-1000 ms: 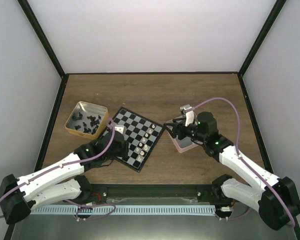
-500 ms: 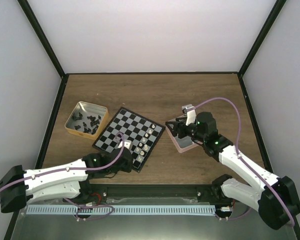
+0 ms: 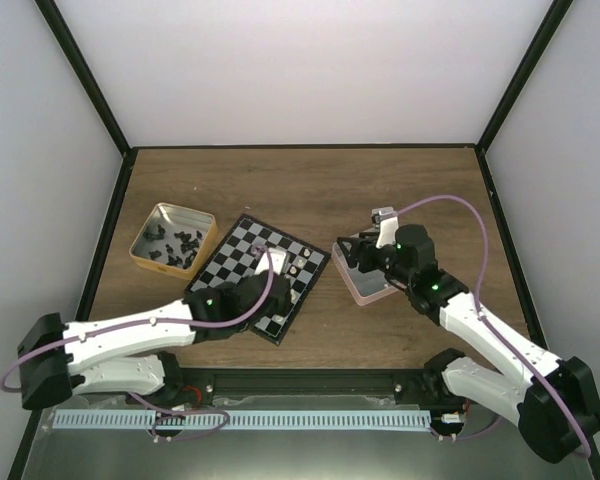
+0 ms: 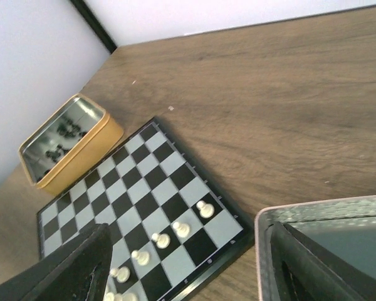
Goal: Set up the chess pieces on the board
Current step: Place the chess piece on the chessboard.
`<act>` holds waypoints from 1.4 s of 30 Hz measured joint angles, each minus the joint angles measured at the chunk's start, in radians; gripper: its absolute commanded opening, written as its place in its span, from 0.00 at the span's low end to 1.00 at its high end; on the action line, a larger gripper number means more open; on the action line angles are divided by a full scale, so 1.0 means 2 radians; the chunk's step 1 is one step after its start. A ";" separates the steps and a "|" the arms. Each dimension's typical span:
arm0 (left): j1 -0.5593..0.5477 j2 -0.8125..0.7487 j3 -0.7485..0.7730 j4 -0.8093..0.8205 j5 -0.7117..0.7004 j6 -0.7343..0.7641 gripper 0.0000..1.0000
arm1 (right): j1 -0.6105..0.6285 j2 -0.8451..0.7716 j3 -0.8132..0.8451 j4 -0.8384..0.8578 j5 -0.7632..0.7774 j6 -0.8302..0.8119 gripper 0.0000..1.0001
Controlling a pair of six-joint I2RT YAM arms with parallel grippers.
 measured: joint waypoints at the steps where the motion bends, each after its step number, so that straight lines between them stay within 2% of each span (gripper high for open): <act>1: 0.006 0.016 0.015 0.008 -0.001 0.009 0.04 | 0.000 -0.004 0.000 -0.001 0.011 0.004 0.72; 6: 0.043 0.119 0.088 0.041 0.003 0.047 0.04 | -0.009 -0.047 -0.008 -0.005 0.072 0.031 0.72; 11: 0.063 0.215 0.129 0.057 0.020 0.075 0.04 | -0.024 -0.066 -0.012 -0.014 0.119 0.058 0.72; 20: 0.083 0.317 0.176 0.068 0.046 0.090 0.04 | -0.036 -0.066 -0.040 -0.028 0.141 0.073 0.73; 34: 0.102 0.356 0.178 0.090 0.057 0.091 0.04 | -0.042 -0.065 -0.041 -0.027 0.141 0.074 0.73; 42: 0.110 0.374 0.183 0.108 0.055 0.095 0.07 | -0.043 -0.063 -0.041 -0.027 0.139 0.074 0.73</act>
